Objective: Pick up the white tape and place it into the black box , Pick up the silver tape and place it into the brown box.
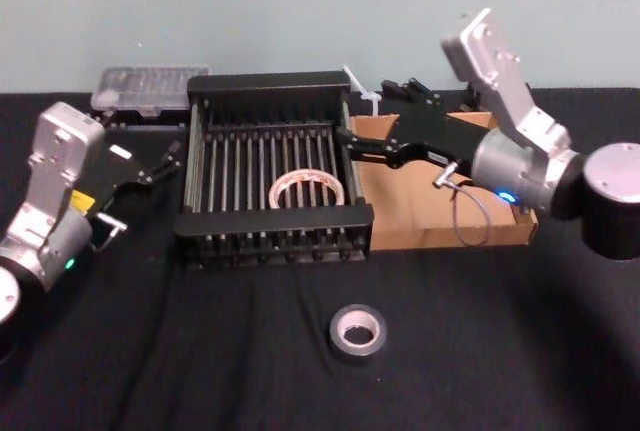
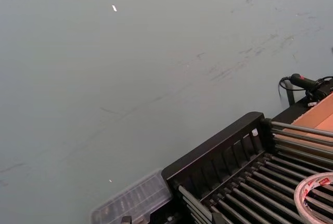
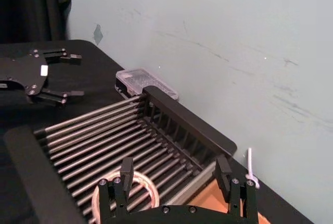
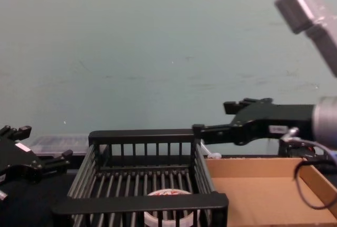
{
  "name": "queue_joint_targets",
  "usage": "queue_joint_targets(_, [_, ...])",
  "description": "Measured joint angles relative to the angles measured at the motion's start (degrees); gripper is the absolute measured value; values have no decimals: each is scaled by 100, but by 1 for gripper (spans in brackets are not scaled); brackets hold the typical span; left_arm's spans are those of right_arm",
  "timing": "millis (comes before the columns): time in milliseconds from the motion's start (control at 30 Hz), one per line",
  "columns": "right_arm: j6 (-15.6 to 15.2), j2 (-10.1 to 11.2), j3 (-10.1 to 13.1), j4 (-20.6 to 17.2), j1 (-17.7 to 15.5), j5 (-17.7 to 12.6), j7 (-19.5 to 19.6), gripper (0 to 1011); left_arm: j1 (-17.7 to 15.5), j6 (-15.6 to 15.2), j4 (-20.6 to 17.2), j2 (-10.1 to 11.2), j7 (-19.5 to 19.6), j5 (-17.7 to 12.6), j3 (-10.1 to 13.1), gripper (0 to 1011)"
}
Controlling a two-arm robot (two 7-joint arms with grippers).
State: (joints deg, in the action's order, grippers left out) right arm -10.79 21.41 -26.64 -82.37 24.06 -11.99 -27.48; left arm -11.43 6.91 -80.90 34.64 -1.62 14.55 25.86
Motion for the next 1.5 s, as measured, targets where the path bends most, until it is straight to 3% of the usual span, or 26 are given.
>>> queue_joint_targets(333, [-221,732,304,-1073,-783,-373,-65,1002,0,0,0,0,-1,0,0,1001])
queue_joint_targets(633, [-395,1210,299,-1549,-1275,-612,-213,1002,0,0,0,0,0,0,0,1001])
queue_joint_targets(1000, [-591,1467,-80,-1649,-1379,-701,-467,1003,0,0,0,0,0,0,0,1001])
queue_joint_targets(1500, [-842,1470,-631,-1350,-1077,-679,-694,1002,0,0,0,0,0,0,0,1001])
